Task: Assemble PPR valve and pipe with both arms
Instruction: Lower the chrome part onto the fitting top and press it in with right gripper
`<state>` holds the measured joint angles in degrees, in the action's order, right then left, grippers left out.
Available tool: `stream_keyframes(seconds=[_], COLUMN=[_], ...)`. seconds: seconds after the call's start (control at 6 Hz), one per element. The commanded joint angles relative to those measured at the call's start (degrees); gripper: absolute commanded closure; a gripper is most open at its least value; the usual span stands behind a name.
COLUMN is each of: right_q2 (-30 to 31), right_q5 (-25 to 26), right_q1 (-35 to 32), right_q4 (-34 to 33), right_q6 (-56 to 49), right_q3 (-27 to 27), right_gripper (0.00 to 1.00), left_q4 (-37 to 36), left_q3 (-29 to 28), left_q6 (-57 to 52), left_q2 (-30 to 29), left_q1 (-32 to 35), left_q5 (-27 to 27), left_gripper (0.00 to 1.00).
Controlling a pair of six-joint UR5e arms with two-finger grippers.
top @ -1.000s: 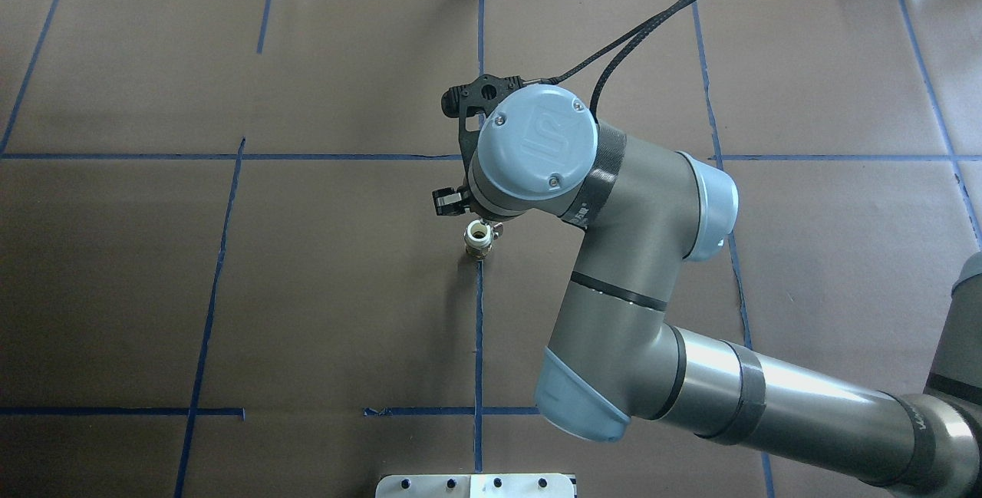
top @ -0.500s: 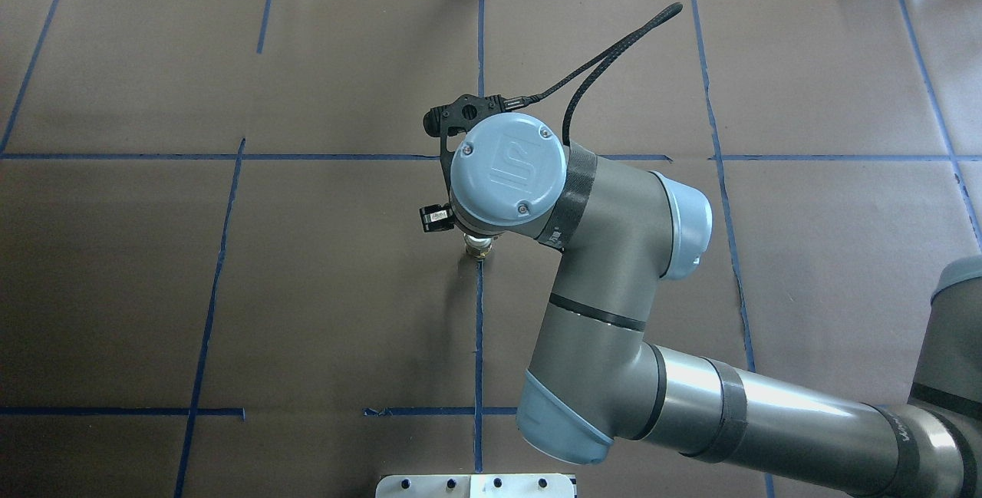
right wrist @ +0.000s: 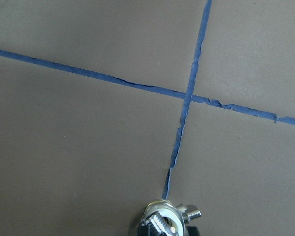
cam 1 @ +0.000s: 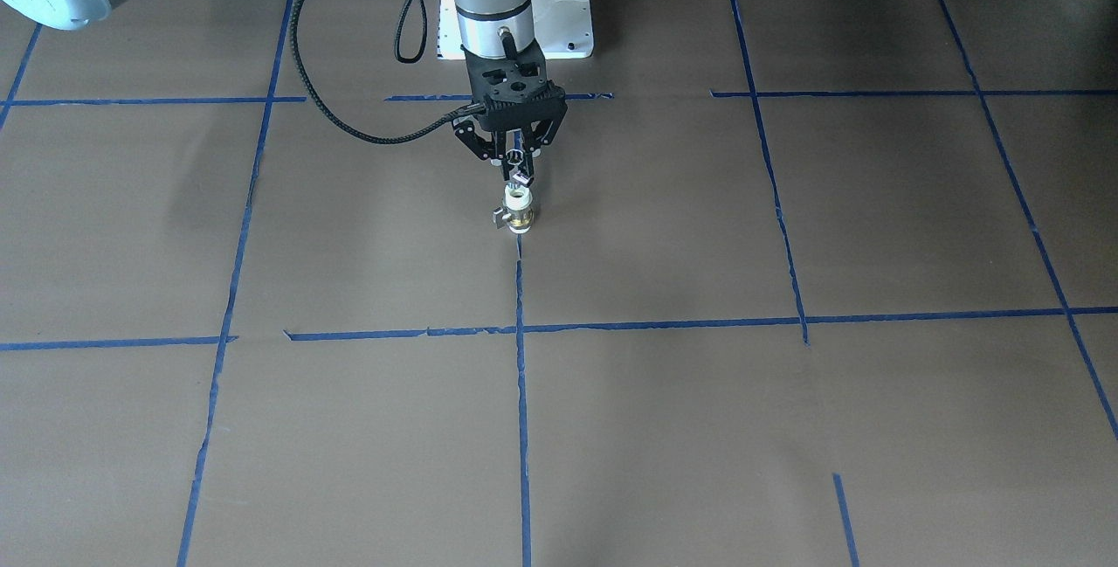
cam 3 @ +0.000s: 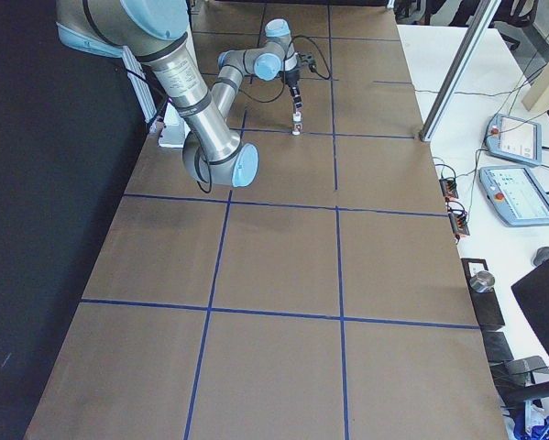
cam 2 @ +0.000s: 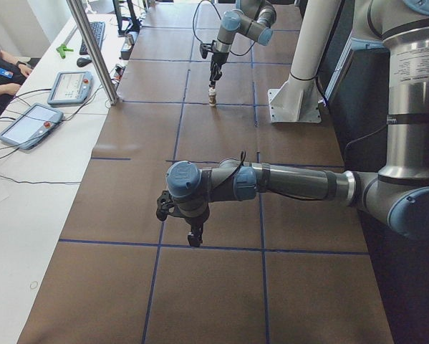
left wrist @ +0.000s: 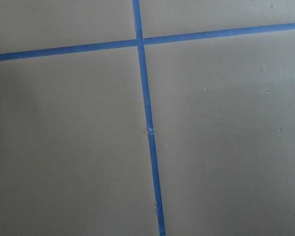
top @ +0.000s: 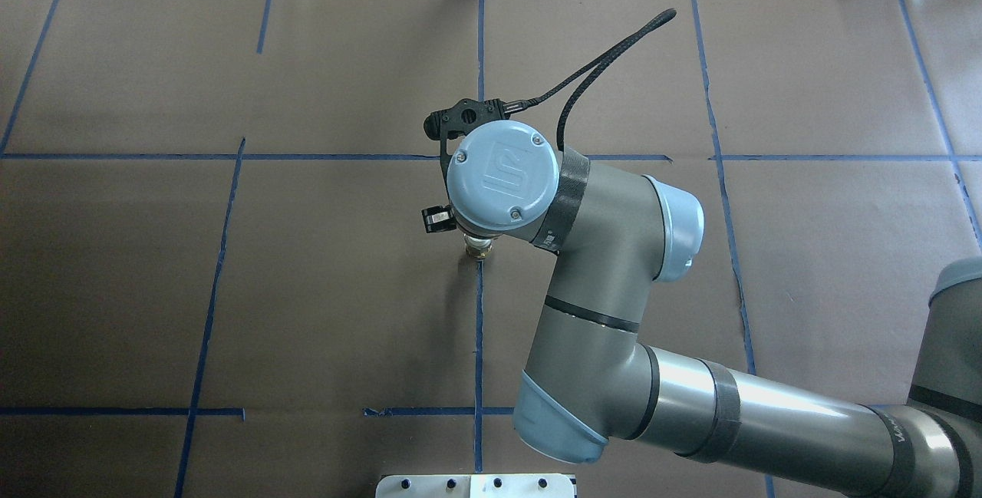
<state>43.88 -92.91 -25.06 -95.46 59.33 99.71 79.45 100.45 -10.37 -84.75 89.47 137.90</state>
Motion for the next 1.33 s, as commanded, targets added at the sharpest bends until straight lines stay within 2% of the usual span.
stream_keyframes(seconds=[0.0, 1.17], right_q2=[0.0, -0.8], right_q5=[0.3, 0.3], right_q1=[0.0, 0.0], right_q4=[0.0, 0.4], right_q6=[0.0, 0.0], right_q3=[-0.3, -1.3], right_gripper=[1.0, 1.0], left_q4=[0.0, 0.0], left_q3=[0.0, 0.0], left_q6=[0.0, 0.0], left_q2=[0.0, 0.0], left_q1=[0.0, 0.0], left_q5=[0.0, 0.0], left_gripper=[0.0, 0.0])
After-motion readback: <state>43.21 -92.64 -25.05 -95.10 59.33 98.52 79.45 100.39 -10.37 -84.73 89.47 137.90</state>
